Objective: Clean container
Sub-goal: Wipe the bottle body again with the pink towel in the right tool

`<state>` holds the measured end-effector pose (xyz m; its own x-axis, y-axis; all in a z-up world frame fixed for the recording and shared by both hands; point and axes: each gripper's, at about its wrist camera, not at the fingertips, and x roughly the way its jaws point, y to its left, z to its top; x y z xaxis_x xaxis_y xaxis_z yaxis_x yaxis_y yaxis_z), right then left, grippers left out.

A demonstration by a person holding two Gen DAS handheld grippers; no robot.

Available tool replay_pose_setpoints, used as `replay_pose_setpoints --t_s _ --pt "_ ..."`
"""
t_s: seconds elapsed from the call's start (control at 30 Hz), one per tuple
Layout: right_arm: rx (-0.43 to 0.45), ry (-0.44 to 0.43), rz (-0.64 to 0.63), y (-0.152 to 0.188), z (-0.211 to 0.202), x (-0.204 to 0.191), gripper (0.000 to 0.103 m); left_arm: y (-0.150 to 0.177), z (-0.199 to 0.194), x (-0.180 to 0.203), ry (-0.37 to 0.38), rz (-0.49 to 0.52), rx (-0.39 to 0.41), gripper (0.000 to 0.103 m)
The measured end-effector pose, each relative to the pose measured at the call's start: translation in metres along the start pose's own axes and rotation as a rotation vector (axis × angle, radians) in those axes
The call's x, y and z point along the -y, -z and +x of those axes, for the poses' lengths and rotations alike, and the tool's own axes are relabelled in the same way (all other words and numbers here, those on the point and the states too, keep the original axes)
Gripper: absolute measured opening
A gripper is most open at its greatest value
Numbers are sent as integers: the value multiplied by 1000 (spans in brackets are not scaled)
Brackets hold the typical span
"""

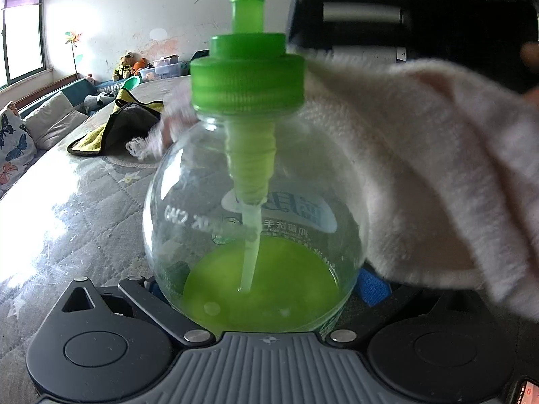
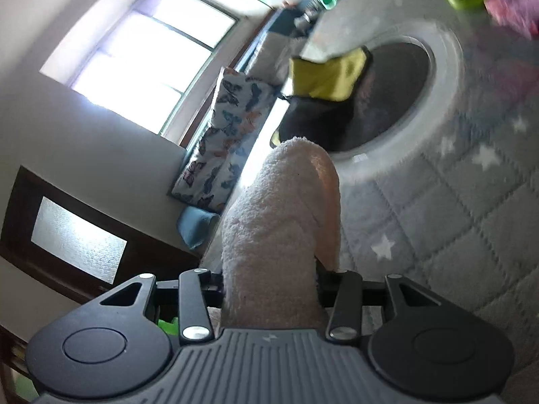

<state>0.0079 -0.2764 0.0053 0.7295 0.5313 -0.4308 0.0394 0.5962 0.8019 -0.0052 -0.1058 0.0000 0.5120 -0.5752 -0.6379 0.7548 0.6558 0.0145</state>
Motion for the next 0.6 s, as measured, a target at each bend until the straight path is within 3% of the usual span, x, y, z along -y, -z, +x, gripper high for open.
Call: replay_pose_setpoints --t_s 0.2,0.6 --pt "-14 40 28 4 5 18 44 0 1 -2 0 0 0 103" --pt "-7 240 -104 30 -1 15 44 -1 5 -1 -12 5 -2 103"
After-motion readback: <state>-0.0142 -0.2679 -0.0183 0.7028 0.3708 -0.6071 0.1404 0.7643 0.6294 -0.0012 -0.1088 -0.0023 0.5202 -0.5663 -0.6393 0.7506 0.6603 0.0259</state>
